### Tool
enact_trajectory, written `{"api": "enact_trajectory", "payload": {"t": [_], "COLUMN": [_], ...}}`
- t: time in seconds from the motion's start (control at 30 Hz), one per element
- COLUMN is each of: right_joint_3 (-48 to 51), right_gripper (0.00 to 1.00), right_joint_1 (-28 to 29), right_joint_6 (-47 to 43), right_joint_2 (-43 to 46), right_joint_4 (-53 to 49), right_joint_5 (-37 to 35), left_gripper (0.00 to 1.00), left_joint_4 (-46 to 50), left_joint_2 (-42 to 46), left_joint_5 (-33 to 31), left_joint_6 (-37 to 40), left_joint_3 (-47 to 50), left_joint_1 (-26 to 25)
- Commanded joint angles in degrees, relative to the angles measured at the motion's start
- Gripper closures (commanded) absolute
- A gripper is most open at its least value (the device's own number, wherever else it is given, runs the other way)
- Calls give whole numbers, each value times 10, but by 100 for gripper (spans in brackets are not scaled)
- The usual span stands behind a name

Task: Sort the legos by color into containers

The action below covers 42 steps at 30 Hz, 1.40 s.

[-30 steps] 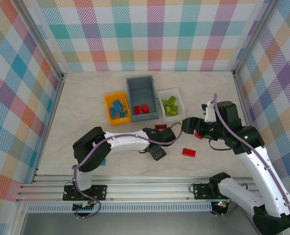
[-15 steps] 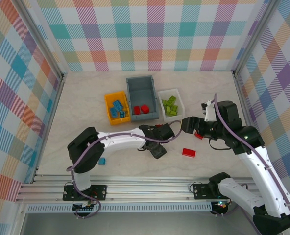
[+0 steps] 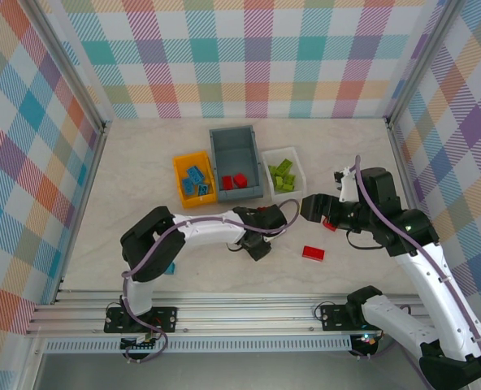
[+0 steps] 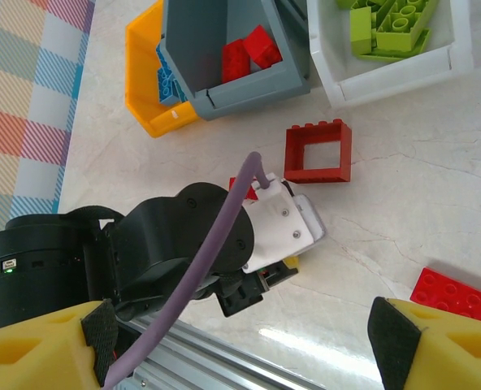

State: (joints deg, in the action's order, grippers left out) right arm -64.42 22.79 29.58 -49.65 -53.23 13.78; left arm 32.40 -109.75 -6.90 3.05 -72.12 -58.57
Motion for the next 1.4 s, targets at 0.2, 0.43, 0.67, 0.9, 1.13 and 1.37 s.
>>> {"api": "enact_trajectory", "payload": {"t": [0.2, 0.43, 0.67, 0.9, 1.13, 1.37], "right_joint_3": [14, -32, -34, 11, 45, 71], "right_gripper": [21, 22, 22, 23, 22, 20], "right_joint_1": [57, 287, 364, 365, 352, 176], "right_joint_6": [-38, -77, -74, -17, 57, 177], "right_joint_2": [22, -95, -162, -161, -143, -160], "right_joint_4": [139, 212, 292, 278, 201, 67], "right_joint_5": [143, -43, -141, -217, -314, -268], "left_gripper": [69, 70, 73, 72, 67, 47], "left_joint_4": [37, 101, 141, 147, 138, 119], "left_joint_2": [246, 265, 107, 12, -5, 17], "left_joint_5": [-82, -67, -90, -133, -146, -125], "left_joint_6": [-163, -213, -281, -331, -331, -322], "left_joint_3": [68, 34, -83, -147, -150, -135], "left_joint_1": [99, 276, 332, 345, 351, 346]}}
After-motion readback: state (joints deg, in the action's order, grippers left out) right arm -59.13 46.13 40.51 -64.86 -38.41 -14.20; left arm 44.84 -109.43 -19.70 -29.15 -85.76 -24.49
